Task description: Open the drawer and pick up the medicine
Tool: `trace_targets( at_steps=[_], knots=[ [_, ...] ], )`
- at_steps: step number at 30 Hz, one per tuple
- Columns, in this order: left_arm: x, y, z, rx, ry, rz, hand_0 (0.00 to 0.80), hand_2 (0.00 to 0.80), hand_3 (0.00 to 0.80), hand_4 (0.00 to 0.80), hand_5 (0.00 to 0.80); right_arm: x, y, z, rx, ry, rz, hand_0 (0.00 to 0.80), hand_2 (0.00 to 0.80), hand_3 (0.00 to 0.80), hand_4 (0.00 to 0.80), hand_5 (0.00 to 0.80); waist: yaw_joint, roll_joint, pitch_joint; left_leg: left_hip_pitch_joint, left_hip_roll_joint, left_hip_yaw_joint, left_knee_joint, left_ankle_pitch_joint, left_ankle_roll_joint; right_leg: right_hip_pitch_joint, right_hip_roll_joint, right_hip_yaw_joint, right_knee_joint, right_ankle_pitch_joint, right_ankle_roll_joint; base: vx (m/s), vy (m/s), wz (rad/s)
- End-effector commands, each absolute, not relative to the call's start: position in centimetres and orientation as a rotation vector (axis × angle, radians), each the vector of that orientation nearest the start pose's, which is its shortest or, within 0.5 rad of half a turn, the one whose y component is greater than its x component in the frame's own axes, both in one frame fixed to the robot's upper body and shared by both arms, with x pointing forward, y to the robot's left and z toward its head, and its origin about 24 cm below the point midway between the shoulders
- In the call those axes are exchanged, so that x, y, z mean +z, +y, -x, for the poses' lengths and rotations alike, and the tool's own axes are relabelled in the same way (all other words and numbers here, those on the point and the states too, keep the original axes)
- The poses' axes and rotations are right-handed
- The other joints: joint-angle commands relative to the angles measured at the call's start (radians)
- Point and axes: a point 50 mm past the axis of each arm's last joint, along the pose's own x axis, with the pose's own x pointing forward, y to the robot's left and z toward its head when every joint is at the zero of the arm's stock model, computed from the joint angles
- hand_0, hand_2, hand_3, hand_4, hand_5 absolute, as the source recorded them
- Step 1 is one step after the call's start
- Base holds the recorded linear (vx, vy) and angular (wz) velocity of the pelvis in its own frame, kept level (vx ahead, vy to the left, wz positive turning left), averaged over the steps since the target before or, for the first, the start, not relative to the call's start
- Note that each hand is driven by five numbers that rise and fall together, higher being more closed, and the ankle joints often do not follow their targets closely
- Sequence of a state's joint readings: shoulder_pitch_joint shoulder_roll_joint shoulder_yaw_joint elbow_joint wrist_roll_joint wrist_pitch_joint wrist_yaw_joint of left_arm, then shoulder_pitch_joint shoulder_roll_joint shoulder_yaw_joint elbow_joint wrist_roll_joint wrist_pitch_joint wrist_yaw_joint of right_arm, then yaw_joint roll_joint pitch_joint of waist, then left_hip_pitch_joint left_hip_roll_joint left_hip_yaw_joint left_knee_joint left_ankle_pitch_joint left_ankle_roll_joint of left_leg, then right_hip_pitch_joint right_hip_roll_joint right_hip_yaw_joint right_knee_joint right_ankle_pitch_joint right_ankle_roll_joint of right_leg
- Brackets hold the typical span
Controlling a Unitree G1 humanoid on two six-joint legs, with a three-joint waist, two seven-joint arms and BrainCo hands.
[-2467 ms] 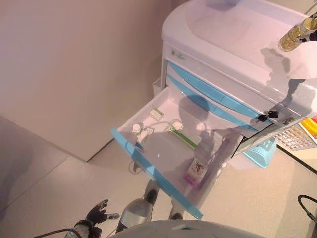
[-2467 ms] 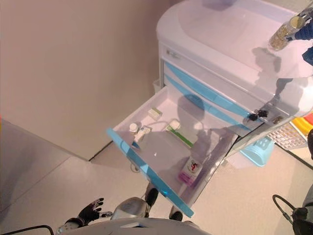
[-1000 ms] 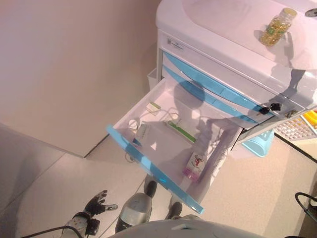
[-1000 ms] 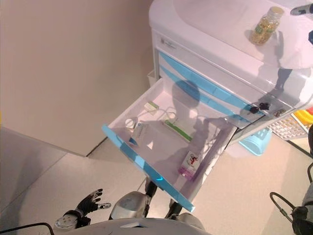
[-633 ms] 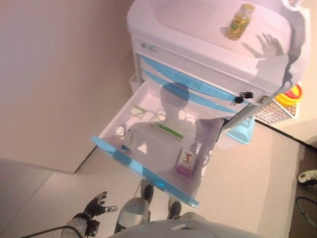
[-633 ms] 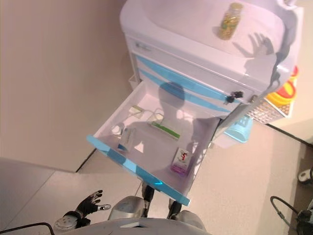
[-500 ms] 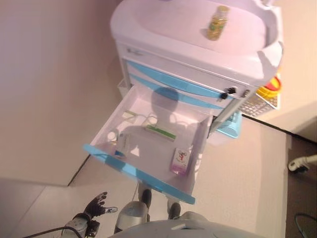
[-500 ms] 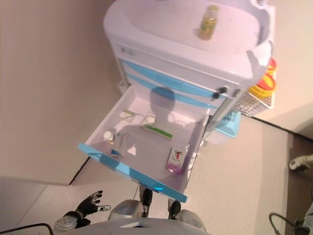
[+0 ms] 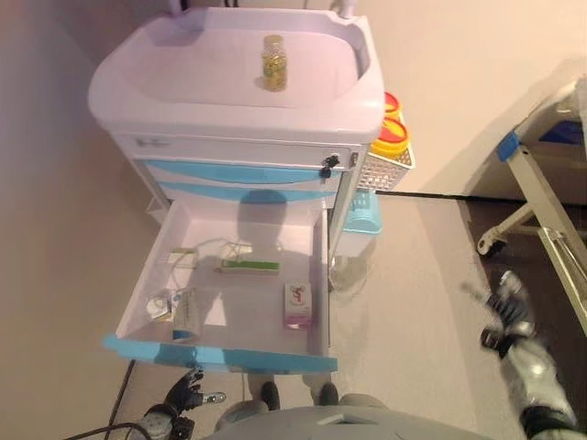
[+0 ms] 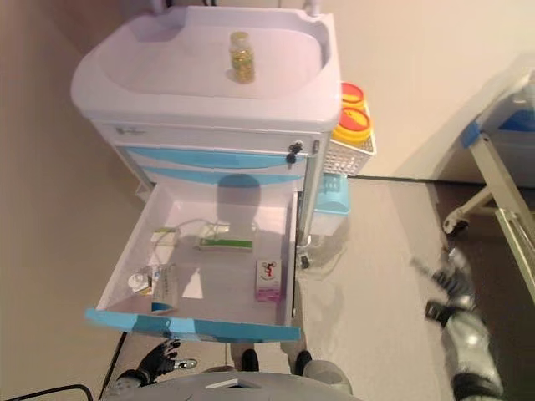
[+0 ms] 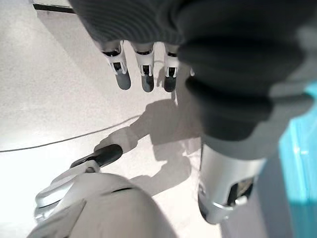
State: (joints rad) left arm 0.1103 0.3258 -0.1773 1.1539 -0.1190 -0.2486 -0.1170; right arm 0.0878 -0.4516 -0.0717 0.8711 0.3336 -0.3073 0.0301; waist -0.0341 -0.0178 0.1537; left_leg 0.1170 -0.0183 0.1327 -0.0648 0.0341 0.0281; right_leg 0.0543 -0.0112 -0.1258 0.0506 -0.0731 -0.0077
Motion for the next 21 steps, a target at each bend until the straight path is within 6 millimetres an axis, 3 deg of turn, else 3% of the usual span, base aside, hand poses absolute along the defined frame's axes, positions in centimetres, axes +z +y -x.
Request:
trace_targets(
  at_steps=[1,3,6,7,10,13,18,21],
  knots=[
    [-14.7,25.3,-9.1,0.008,0.988,-0.195,0.000,0.000,0.000,0.000,0.000,-9.9,-29.8,-14.4,-0.156,0.653,0.286,0.000,0.000,0.000,0.000,0.000,0.000,0.003,-0.008,-0.015,-0.023,-0.020,0.066,-0.131,-0.010,-0.017,-0.025,-0.026,0.063,-0.046,0.075,0.004,-0.041,-0.10],
    [-14.8,24.9,-9.3,0.004,0.985,-0.194,0.000,0.000,0.000,0.000,0.000,-12.4,-29.2,-11.2,-0.162,0.855,0.344,0.000,0.000,0.000,0.000,0.000,0.001,0.012,-0.001,-0.017,-0.022,-0.025,0.068,-0.129,-0.011,-0.017,-0.024,-0.033,0.069,-0.050,0.070,0.003,-0.020,-0.02],
    [-14.9,24.4,-9.6,-0.012,0.975,-0.204,0.000,0.000,0.000,0.000,0.000,-14.0,-28.8,-8.2,-0.088,1.035,0.408,0.000,0.000,0.000,0.000,0.000,0.002,0.031,0.017,-0.021,-0.021,-0.041,0.074,-0.125,-0.012,-0.019,-0.026,-0.045,0.085,-0.057,0.062,0.018,-0.009,0.03],
    [-14.9,24.3,-9.7,-0.017,0.969,-0.204,0.000,0.000,0.000,0.000,0.000,-14.1,-28.6,-8.1,-0.066,1.040,0.416,0.000,0.000,0.000,0.000,0.000,0.001,0.036,0.022,-0.023,-0.021,-0.046,0.077,-0.124,-0.013,-0.022,-0.028,-0.049,0.093,-0.060,0.061,0.036,0.008,0.06],
    [-14.2,24.1,-11.0,-0.034,0.873,-0.211,0.000,0.000,0.000,0.000,0.000,-13.6,-28.0,-9.7,0.000,0.978,0.471,0.000,0.000,0.000,0.000,0.000,-0.005,0.057,0.051,-0.061,-0.022,-0.061,0.108,-0.124,-0.012,-0.069,-0.039,-0.050,0.148,-0.081,0.053,-0.034,0.034,0.08],
    [-12.3,24.0,-14.7,-0.095,0.702,-0.292,0.000,0.000,0.000,0.000,0.000,-11.9,-28.0,-13.4,0.127,0.837,0.621,0.000,0.000,0.000,0.000,0.000,-0.011,0.073,0.123,-0.153,-0.023,-0.063,0.176,-0.123,-0.015,-0.170,-0.057,-0.050,0.218,-0.091,0.037,-0.256,0.079,-0.09],
    [-8.6,23.5,-20.0,-0.171,0.485,-0.401,0.000,0.000,0.000,0.000,0.000,-9.0,-30.2,-17.0,0.134,0.740,0.753,0.000,0.000,0.000,0.000,0.000,-0.021,0.101,0.230,-0.303,-0.015,-0.040,0.312,-0.122,-0.008,-0.346,-0.075,-0.042,0.394,-0.115,0.005,-0.165,0.114,-0.04],
    [-6.5,24.1,-22.0,-0.179,0.402,-0.468,0.000,0.000,0.000,0.000,0.000,-7.9,-31.0,-18.1,0.109,0.720,0.752,0.000,0.000,0.000,0.000,0.000,-0.024,0.099,0.258,-0.385,-0.023,-0.032,0.386,-0.131,0.007,-0.439,-0.069,-0.020,0.487,-0.131,-0.005,-0.042,0.063,-0.04]
  ],
)
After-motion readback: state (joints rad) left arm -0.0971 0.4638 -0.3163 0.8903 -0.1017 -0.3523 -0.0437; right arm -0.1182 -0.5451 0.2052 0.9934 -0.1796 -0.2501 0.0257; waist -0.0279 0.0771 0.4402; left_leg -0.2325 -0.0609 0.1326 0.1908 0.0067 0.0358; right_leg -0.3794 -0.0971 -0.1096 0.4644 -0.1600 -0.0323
